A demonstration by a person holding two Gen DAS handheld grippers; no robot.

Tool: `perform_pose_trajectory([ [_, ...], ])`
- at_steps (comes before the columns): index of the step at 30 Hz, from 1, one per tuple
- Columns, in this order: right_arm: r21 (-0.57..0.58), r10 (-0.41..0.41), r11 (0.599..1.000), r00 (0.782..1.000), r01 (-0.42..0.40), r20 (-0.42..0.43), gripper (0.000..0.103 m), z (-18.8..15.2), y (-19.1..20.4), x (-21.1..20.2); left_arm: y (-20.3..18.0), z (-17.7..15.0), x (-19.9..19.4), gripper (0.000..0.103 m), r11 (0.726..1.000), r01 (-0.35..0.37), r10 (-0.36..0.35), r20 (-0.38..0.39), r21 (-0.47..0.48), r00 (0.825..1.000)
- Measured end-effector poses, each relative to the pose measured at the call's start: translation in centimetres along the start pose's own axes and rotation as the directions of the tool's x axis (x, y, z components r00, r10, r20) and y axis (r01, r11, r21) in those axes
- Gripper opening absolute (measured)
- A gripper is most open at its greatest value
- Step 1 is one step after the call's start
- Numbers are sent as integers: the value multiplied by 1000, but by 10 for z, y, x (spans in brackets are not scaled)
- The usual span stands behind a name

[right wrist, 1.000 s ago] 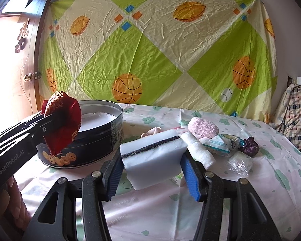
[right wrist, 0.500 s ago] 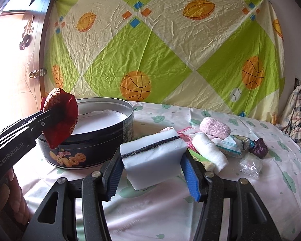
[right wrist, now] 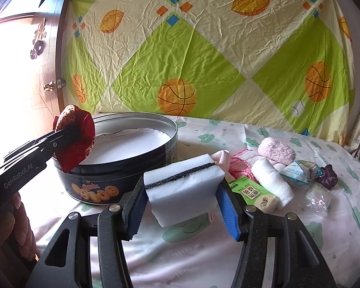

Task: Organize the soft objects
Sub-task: 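Lower the sponge and red pouch into the tin and open both tools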

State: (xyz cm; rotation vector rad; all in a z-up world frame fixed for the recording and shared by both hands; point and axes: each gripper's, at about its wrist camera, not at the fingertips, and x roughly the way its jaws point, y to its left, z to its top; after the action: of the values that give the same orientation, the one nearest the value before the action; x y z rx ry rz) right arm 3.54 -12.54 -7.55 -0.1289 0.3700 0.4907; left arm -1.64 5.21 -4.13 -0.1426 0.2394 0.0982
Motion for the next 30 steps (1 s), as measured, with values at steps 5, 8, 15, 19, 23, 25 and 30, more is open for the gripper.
perform_pose_trajectory([
  [5,-14,35,999,999,-35,-1,58,14,4,1,6,6,2,19,1000,-7,7,-26,-1,1000],
  [8,-15,56,998,998,-56,5,59,27,6,4,10,11,3,19,1000,-5,5,-41,-2,999],
  [15,-51,100,994,995,-100,-8,59,71,19,34,28,30,20,19,1000,-5,5,-105,-2,994],
  [19,-67,122,990,991,-126,-61,59,94,30,70,38,43,38,19,1000,-14,17,-148,21,989],
  [23,-64,139,987,982,-148,-125,59,108,40,105,51,56,59,19,999,-34,39,-205,29,978],
  [25,-71,146,985,973,-160,-178,59,111,48,128,55,61,71,19,998,-50,59,-237,42,970],
  [30,-60,150,983,949,-173,-277,59,110,58,166,67,64,106,19,998,-53,65,-360,42,931],
])
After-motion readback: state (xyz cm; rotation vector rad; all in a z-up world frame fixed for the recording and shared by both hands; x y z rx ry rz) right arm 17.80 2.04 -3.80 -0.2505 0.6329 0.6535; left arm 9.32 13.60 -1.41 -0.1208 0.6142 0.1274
